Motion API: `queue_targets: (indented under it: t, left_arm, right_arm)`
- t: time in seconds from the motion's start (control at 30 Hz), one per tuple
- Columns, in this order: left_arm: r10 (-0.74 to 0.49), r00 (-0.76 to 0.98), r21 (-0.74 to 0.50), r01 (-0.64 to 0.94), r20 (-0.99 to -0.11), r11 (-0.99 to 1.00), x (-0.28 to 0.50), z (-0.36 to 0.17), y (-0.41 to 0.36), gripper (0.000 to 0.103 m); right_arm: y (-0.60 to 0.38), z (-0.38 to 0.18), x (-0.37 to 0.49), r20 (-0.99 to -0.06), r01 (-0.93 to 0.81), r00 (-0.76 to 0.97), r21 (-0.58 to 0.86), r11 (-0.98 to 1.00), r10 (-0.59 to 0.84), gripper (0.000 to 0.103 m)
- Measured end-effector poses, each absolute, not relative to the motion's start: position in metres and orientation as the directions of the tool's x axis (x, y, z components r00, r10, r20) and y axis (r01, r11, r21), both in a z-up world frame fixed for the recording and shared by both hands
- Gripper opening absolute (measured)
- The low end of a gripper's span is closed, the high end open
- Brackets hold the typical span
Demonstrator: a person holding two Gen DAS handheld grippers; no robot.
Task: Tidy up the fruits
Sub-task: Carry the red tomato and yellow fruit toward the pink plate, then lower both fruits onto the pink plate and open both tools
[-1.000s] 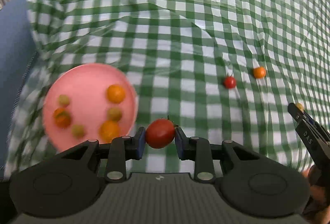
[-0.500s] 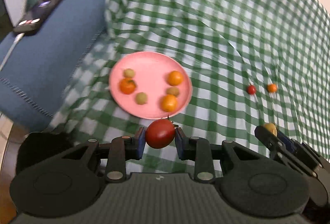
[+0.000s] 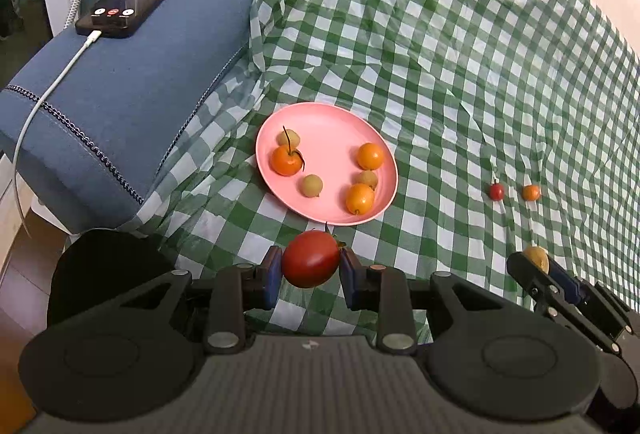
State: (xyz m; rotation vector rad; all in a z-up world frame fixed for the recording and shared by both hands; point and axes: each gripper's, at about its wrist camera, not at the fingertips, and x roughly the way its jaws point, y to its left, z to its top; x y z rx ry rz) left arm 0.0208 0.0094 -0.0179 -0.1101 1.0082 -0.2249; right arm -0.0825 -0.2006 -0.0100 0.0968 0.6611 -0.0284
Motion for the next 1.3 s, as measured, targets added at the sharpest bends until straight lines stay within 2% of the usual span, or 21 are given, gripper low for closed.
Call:
queue_targets:
  t: [0.63,1.3]
  left_arm:
    - [-0.217,0.511,-0.184,0.115,-0.831,0.976,0.085,-0.033,0.003,0.034]
    - [-0.166,0.438,-0.08,0.208,-0.883,0.975,0.188,-0.092,-0.047,0.034]
  right_arm:
    - [-0.183,-0.034,-0.022,-0.647,-0.019,0.76,0.06,0.998,0.053,0.027]
    - [-0.17,-0.097,0.075,-0.73,-0.067,0.676,0.078,0.995,0.103,0.027]
